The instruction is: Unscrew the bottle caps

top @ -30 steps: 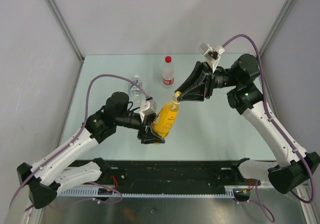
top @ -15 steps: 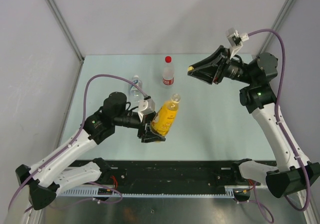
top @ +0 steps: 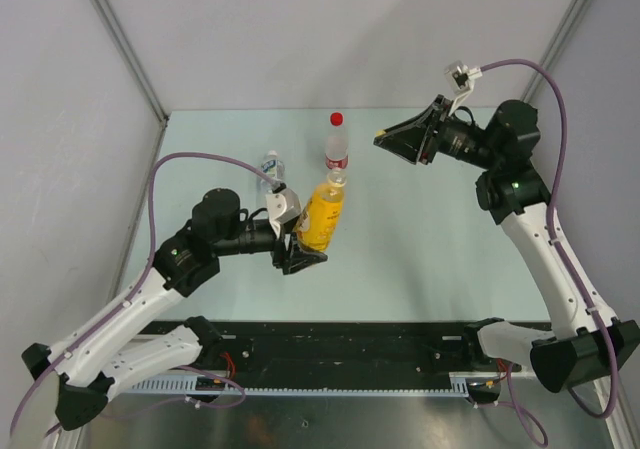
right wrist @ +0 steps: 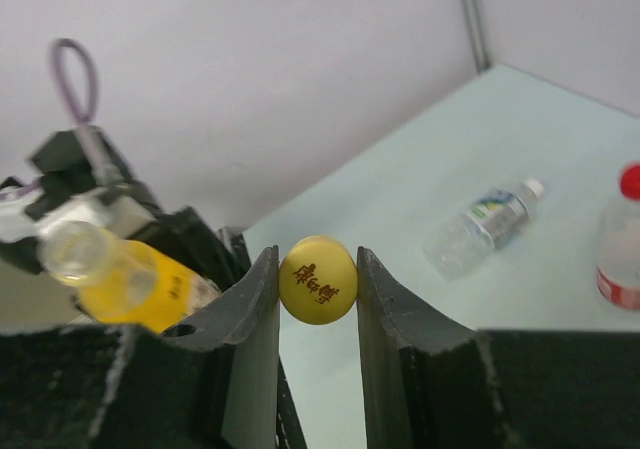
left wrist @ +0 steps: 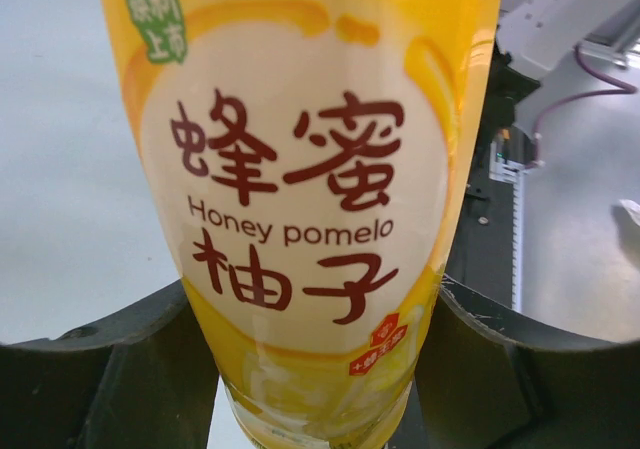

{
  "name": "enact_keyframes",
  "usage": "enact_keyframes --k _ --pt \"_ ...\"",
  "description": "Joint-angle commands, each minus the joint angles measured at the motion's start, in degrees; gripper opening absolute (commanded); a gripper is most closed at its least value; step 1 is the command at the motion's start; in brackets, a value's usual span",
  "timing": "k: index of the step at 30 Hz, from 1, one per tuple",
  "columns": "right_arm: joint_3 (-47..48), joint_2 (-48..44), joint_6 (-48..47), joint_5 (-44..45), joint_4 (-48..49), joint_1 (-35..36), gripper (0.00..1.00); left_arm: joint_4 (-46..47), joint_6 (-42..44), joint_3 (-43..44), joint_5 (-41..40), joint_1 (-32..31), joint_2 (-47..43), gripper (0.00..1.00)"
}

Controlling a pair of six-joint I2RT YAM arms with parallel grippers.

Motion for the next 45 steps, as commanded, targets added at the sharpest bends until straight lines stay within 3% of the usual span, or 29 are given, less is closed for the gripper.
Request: enact_keyframes --k 1,8,20,23,30,34,38,45 --pt "0.5 2.7 -6.7 8.3 -13.1 0.5 0.00 2.1 0.6 1.6 -10.0 0.0 -2.6 0.00" --pt "-1.6 8.5 -11.2 22.3 -24.8 3.9 0.00 2.3 -1.0 0.7 -19.6 0.0 -3.5 0.00" --pt "-13.4 17.7 -9.6 36.0 -22.6 4.2 0.01 2.7 -1.6 -0.7 -21.5 0.0 -3.3 0.01" --pt "-13.6 19.9 -9.8 38.4 -22.6 4.0 0.14 2.7 -1.6 -0.8 -21.0 0.0 -2.8 0.01" --pt "-13.7 20.1 -9.2 39.7 -21.5 3.7 0.65 2.8 -1.6 -0.8 -20.5 0.0 -2.3 0.03" --pt "-13.7 18.6 -9.0 40.1 -20.8 3.5 0.87 2.8 -1.6 -1.0 -20.2 0.0 -2.3 0.05" --pt "-13.6 17.1 -8.7 40.0 -20.7 3.2 0.97 2.8 -1.6 -0.9 -20.2 0.0 -2.2 0.06" --pt "-13.6 13.7 -8.6 39.0 -20.6 2.6 0.99 2.7 -1.1 -0.8 -18.5 0.1 -2.6 0.11"
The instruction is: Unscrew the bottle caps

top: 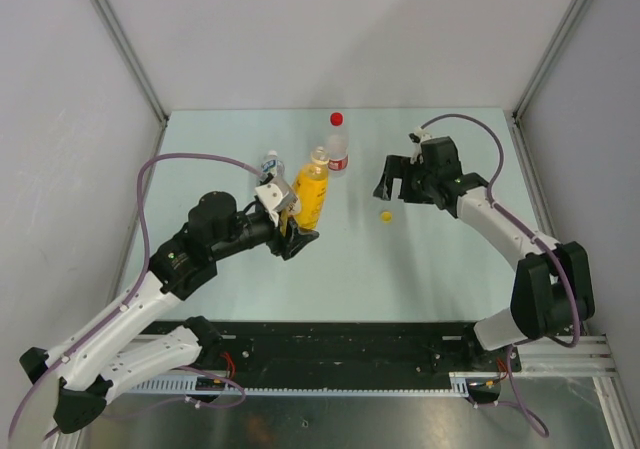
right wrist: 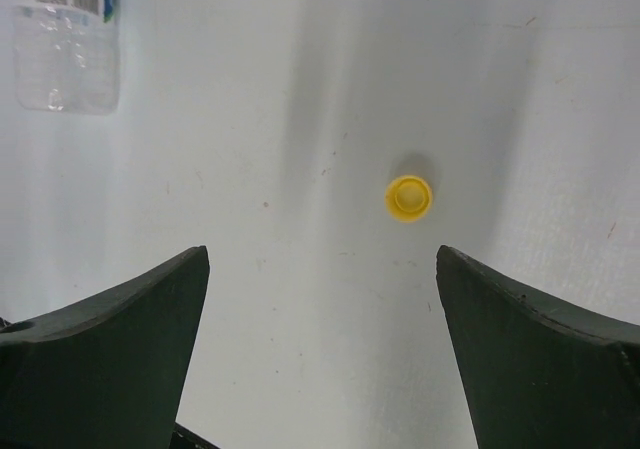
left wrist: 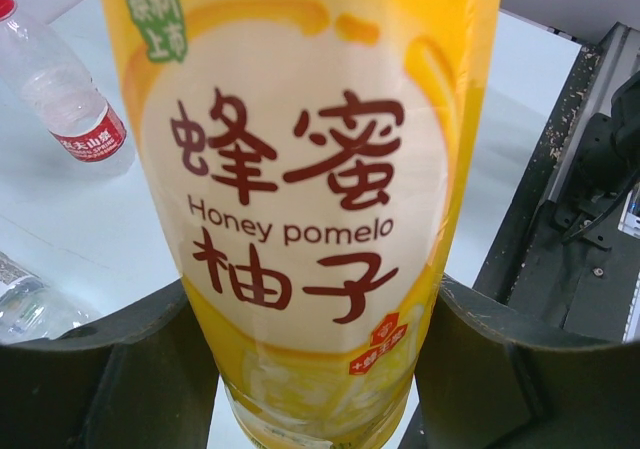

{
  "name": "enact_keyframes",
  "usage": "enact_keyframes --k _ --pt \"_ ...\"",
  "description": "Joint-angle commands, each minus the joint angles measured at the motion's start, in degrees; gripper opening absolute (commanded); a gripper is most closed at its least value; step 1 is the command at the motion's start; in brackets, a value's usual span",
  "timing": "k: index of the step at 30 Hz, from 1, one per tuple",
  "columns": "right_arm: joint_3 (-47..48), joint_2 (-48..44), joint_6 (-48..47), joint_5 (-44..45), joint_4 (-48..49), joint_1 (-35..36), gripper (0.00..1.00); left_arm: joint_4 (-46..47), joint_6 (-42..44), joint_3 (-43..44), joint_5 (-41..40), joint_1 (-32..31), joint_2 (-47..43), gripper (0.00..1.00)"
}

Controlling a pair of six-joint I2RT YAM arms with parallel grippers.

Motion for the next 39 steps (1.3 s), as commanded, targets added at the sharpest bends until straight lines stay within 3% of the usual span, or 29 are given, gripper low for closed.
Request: enact_keyframes --k 1,6,12,25,39 --pt "0.2 -4.3 0.2 -0.4 2.2 -0.6 0.99 2.5 -0.2 0.1 1.3 0.1 -0.7 0.12" --pt "0.2 -9.0 0.2 -3.8 3.3 -1.3 0.99 2.5 0.4 0.2 0.7 0.0 -1.6 0.12" --pt "0.3 -15.6 2.8 -15.1 8.5 -2.7 0.99 2.5 0.2 0.6 2.2 0.0 -1.8 0.13" --pt "1.1 -24.8 14.8 -35.9 32.3 -2.7 0.99 2.5 -1.6 1.2 9.3 0.0 -0.2 0.18" --pt "1.3 -21.0 24.2 -37.9 49.6 4.6 0.97 2.7 -3.5 4.0 14.4 0.0 5.9 0.19"
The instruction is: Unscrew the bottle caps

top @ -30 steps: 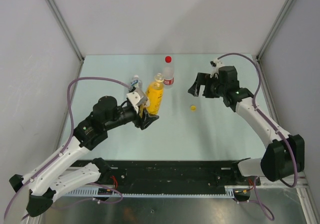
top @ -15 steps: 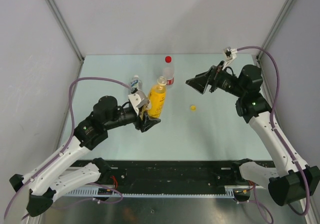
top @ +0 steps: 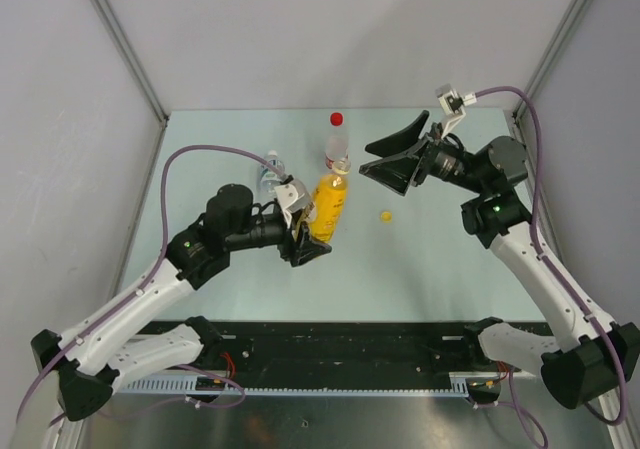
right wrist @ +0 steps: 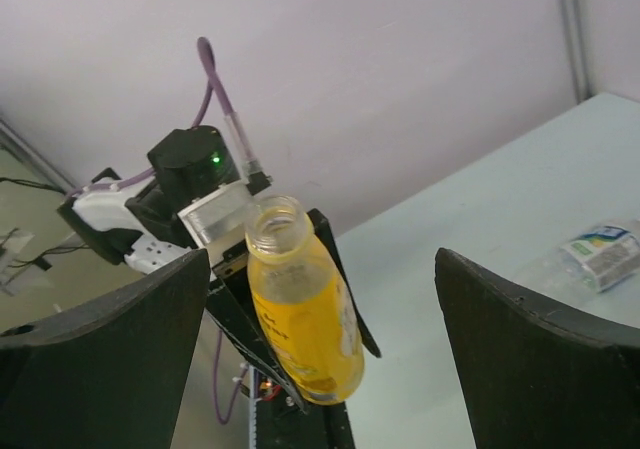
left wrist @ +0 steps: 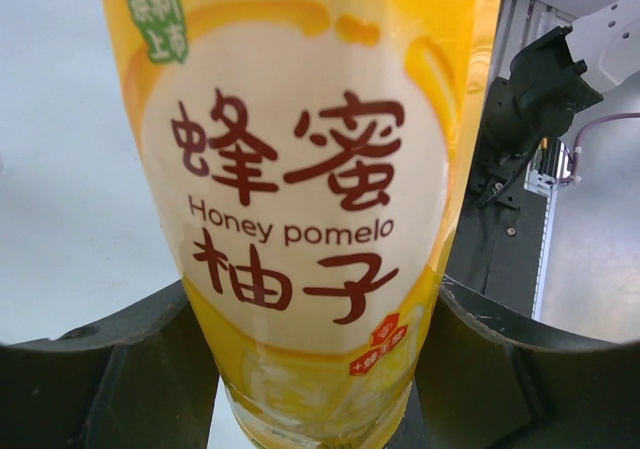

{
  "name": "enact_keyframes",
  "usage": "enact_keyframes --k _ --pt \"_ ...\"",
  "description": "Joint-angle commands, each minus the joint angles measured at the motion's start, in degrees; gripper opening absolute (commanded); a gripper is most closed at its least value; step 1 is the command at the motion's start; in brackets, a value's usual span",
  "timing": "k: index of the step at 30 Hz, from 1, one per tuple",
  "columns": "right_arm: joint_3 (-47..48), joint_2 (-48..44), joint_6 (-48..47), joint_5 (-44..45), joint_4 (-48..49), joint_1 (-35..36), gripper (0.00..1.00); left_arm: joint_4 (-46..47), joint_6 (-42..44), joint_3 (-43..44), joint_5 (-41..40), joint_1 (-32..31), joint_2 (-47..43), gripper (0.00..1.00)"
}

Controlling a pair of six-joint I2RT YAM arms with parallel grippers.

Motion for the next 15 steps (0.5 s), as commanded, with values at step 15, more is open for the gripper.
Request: enact_keyframes --k 15 --pt "1.8 3.6 0.7 0.4 6.7 8.4 0.79 2.5 -1.5 4.2 4.7 -0.1 2.4 0.21"
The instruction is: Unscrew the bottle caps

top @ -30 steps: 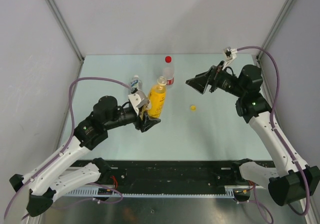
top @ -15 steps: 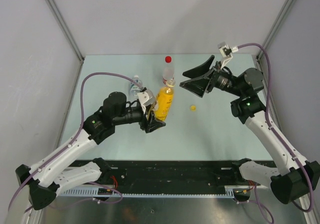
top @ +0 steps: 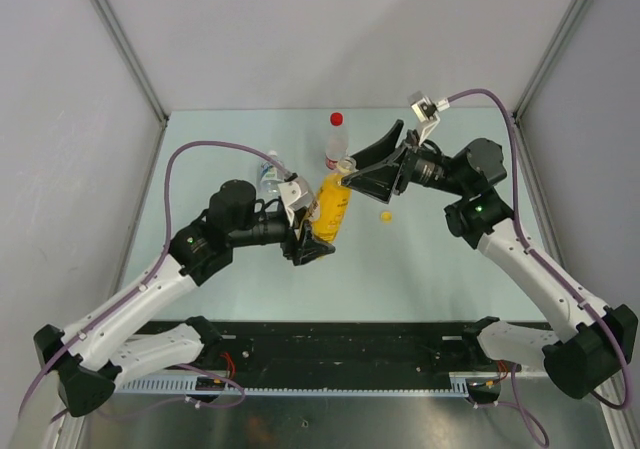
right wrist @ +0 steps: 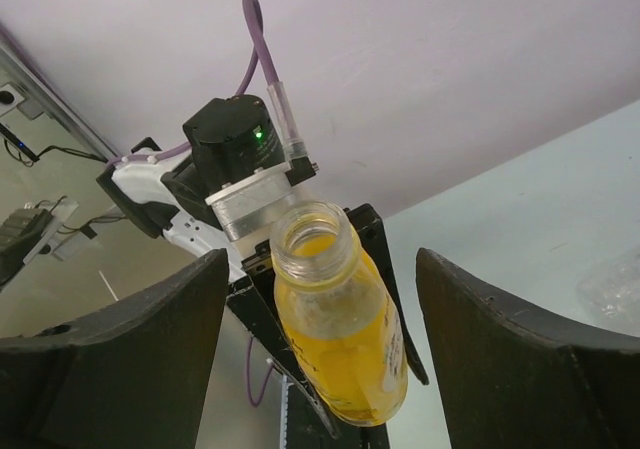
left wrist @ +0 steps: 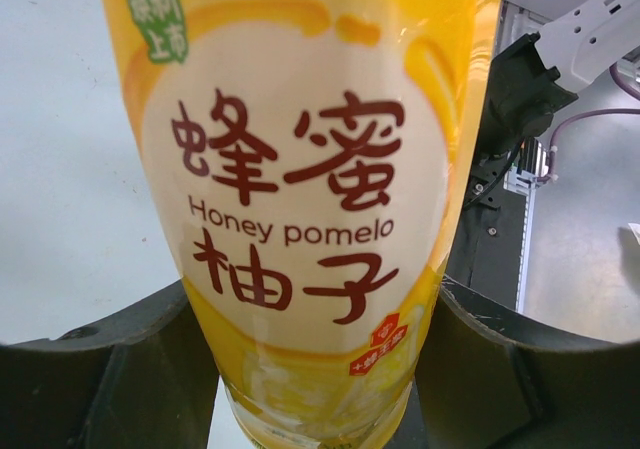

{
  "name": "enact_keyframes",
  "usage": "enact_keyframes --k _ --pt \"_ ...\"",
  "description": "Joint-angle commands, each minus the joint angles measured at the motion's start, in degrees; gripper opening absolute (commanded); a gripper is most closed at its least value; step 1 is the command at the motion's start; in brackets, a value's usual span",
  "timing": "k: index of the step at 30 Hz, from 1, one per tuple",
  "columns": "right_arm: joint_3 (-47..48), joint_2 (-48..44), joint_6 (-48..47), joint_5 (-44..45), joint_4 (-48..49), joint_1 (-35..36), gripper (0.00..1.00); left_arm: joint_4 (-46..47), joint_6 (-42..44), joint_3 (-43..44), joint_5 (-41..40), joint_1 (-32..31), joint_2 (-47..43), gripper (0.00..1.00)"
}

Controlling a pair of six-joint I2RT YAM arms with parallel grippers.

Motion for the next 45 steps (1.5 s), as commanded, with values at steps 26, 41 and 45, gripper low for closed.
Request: enact_keyframes --k 26,41,45 --pt "3.9 3.2 -3.2 -1.9 0.9 2.4 0.00 2.3 0.1 1.1 -2.9 0.0 -3.0 0.89" --pt "3.9 3.2 -15.5 6.8 -16.3 0.8 0.00 2.4 -0.8 1.4 -14.7 0.0 -7.3 0.99" --pt "3.9 3.4 -20.2 13.7 -23.3 -0.2 0.00 2.4 -0.3 1.1 -18.5 -0.1 -9.1 0.99"
